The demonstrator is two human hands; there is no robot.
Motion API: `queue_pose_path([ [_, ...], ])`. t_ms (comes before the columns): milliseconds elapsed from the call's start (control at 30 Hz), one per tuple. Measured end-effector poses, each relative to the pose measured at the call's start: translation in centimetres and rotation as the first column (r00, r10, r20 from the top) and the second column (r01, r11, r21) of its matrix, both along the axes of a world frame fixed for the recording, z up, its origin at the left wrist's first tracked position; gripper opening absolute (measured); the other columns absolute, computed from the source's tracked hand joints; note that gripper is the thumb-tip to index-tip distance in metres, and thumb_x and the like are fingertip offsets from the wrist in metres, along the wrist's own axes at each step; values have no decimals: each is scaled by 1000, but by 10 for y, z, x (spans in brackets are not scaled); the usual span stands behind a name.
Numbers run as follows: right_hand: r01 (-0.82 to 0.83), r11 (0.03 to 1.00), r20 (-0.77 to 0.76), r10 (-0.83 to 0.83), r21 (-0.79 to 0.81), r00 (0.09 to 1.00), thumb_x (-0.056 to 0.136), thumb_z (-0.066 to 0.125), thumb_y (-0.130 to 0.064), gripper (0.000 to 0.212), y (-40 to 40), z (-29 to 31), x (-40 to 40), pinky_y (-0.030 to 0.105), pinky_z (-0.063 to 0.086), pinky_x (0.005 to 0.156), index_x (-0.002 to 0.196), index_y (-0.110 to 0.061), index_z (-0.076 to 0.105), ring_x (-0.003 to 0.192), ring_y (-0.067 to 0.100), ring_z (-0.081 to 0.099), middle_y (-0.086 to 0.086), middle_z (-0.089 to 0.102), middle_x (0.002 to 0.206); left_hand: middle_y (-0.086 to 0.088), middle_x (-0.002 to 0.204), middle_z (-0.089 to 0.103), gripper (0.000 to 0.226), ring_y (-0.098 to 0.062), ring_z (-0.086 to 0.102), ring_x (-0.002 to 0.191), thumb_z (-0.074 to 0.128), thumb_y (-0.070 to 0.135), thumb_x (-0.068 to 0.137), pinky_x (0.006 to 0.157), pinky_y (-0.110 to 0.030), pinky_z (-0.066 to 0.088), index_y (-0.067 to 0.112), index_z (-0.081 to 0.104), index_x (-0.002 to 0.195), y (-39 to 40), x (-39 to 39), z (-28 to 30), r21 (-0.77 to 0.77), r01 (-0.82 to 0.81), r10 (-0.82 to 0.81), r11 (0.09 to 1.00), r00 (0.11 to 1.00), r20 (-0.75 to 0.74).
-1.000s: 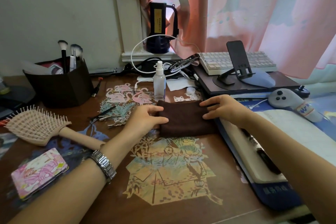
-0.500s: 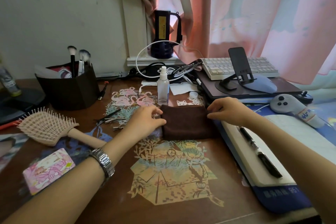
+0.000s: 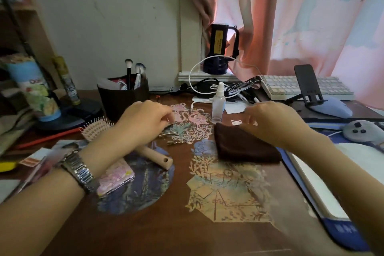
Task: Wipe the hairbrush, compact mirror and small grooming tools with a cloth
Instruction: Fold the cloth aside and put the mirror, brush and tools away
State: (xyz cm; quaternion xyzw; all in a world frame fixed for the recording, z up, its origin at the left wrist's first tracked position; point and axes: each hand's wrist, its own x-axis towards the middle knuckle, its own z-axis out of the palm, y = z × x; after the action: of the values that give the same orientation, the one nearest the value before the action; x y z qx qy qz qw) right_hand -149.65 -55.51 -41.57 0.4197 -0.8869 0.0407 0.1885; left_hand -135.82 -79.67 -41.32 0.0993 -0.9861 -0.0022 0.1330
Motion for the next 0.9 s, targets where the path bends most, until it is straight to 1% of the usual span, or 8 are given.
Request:
queue_pose_path([
  [133, -97, 995, -20, 97, -19, 995, 89, 55, -42, 25, -37, -1, 25, 29, 46, 64, 102, -24, 67, 84, 26, 64, 0, 70, 91, 14, 109, 66, 21, -9, 59, 102, 55, 26, 92, 86, -29, 44, 35, 64, 108, -20, 43, 4, -97, -9, 9, 995, 1000, -5],
  [200, -162, 986, -1, 162, -31, 987, 88, 56, -40, 21, -57, -1, 40, 31, 50, 67, 95, -24, 68, 82, 25, 64, -1, 70, 88, 14, 107, 65, 19, -8, 57, 101, 54, 32, 92, 85, -28, 42, 36, 63, 109, -31, 67, 2, -123, -12, 12, 992, 1000, 1],
  [300, -256, 965, 60, 259, -55, 964, 89, 56, -37, 18, -85, -4, 63, 31, 50, 67, 87, -22, 67, 80, 22, 63, -2, 69, 86, 13, 107, 64, 22, -8, 56, 102, 50, 41, 92, 85, -30, 43, 36, 62, 110, -46, 101, -6, -155, -33, 39, 987, 999, 37],
  [400, -320, 946, 86, 324, -53, 942, 87, 54, -42, 24, -113, -12, 84, 34, 52, 66, 82, -22, 66, 79, 22, 62, -2, 67, 81, 13, 110, 64, 26, -7, 56, 104, 50, 47, 90, 85, -30, 44, 34, 62, 109, -55, 129, -19, -111, -68, 76, 991, 995, 64],
  [533, -387, 916, 130, 398, -104, 908, 84, 46, -50, 35, -140, -27, 103, 37, 52, 61, 80, -23, 68, 74, 25, 62, -1, 67, 78, 16, 109, 61, 37, -4, 52, 101, 49, 62, 84, 78, -25, 42, 38, 58, 112, -60, 151, -41, 4, -152, 150, 988, 982, 114],
  [667, -431, 892, 211, 451, -135, 867, 85, 62, -35, 14, -155, -40, 118, 38, 53, 66, 85, -23, 69, 80, 24, 63, -1, 68, 85, 16, 123, 56, 57, -6, 50, 109, 53, 71, 75, 85, -27, 46, 41, 49, 123, -59, 158, -59, 115, -220, 202, 969, 968, 149],
  [733, -459, 873, 249, 486, -164, 837, 82, 66, -28, 6, -159, -47, 123, 39, 53, 66, 82, -23, 70, 79, 21, 64, -4, 68, 82, 16, 130, 52, 64, -7, 49, 115, 55, 73, 73, 89, -28, 45, 41, 43, 127, -57, 158, -64, 149, -237, 212, 960, 963, 164],
  [900, -470, 862, 341, 507, -190, 792, 81, 69, -28, 4, -160, -60, 122, 37, 54, 70, 85, -29, 70, 71, 11, 58, -14, 59, 76, 16, 131, 50, 68, -6, 46, 118, 60, 70, 71, 92, -29, 43, 38, 42, 129, -58, 147, -74, 247, -234, 198, 940, 967, 160],
])
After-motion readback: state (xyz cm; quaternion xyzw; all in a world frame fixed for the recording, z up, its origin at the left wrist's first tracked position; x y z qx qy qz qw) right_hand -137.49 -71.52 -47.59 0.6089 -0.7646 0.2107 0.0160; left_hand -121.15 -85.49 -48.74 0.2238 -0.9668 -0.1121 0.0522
